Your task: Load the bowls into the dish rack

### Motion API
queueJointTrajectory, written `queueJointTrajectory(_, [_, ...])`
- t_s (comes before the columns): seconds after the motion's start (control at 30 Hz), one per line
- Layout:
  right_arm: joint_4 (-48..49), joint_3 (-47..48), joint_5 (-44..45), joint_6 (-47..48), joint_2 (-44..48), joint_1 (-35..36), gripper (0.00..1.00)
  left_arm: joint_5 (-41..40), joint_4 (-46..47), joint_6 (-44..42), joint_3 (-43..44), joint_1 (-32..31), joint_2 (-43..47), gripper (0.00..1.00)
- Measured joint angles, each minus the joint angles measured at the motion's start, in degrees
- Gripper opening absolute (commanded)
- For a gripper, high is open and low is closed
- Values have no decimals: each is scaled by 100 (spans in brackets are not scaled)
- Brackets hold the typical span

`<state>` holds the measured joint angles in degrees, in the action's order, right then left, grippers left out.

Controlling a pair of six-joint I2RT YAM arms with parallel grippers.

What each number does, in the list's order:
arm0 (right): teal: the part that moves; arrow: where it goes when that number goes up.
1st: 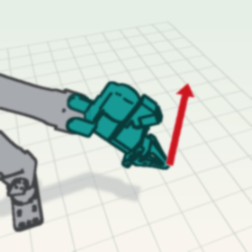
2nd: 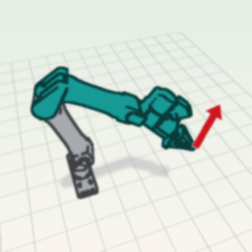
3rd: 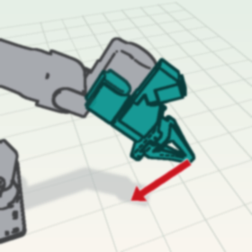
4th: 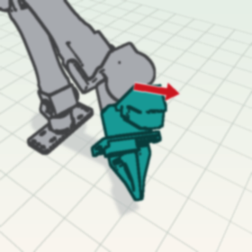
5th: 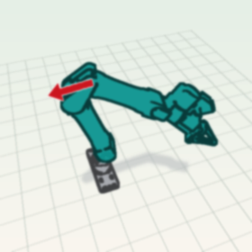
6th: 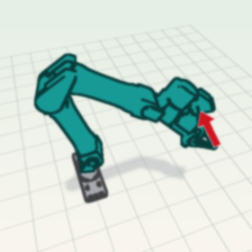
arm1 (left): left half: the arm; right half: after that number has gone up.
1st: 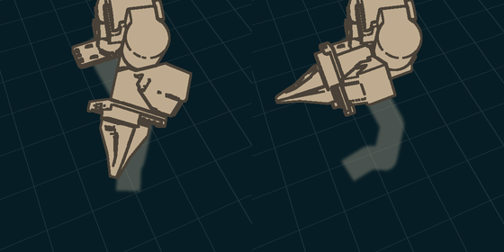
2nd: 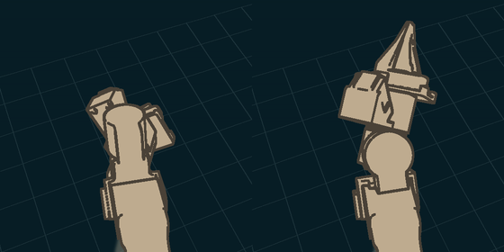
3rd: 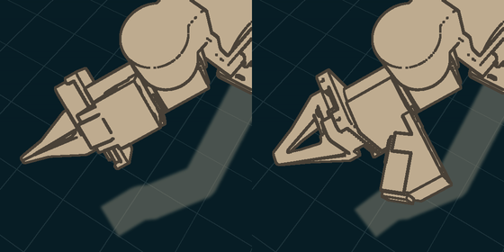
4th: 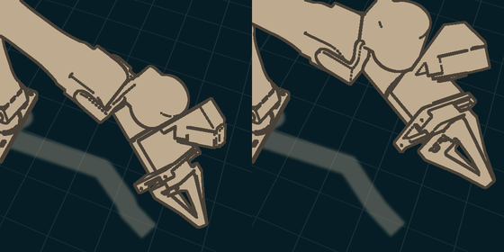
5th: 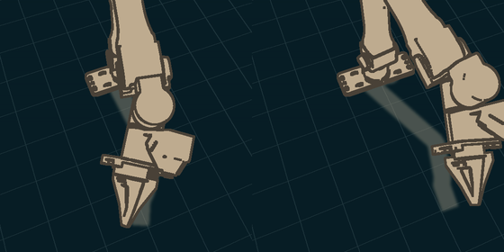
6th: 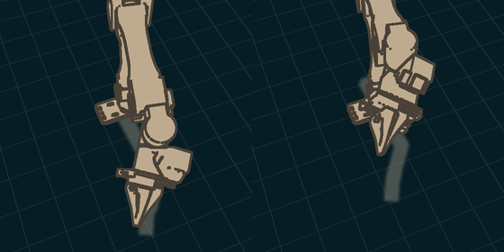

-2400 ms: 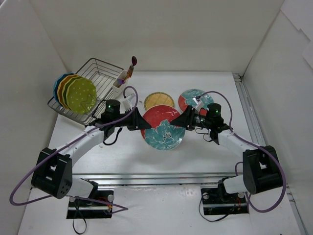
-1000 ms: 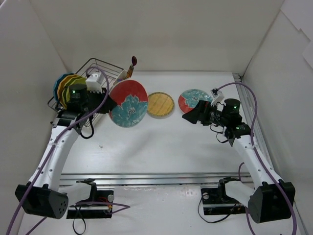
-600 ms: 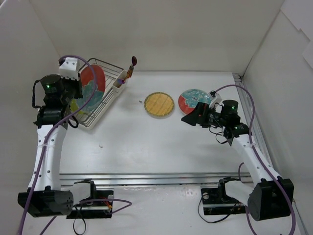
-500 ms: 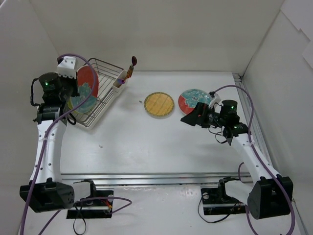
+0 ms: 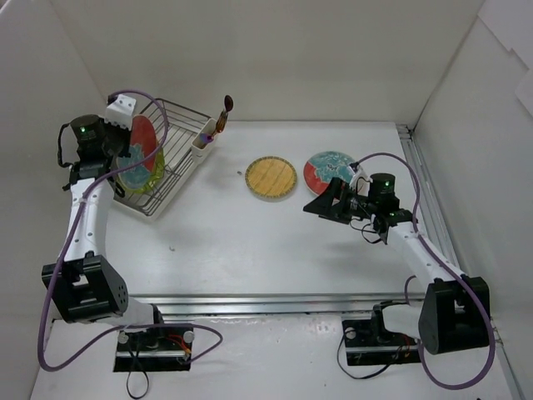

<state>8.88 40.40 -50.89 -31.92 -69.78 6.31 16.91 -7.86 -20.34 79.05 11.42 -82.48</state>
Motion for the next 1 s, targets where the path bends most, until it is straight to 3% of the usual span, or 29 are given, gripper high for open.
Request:
queueJointTrajectory(0.53, [120,-4,-59,-63,-205,0,97,743,7,-612,874,251,-385,0])
queueJointTrajectory(1.0, [192,-70,-61,-63,-284,0,97,1045,-4,-841,542,251,-385,0])
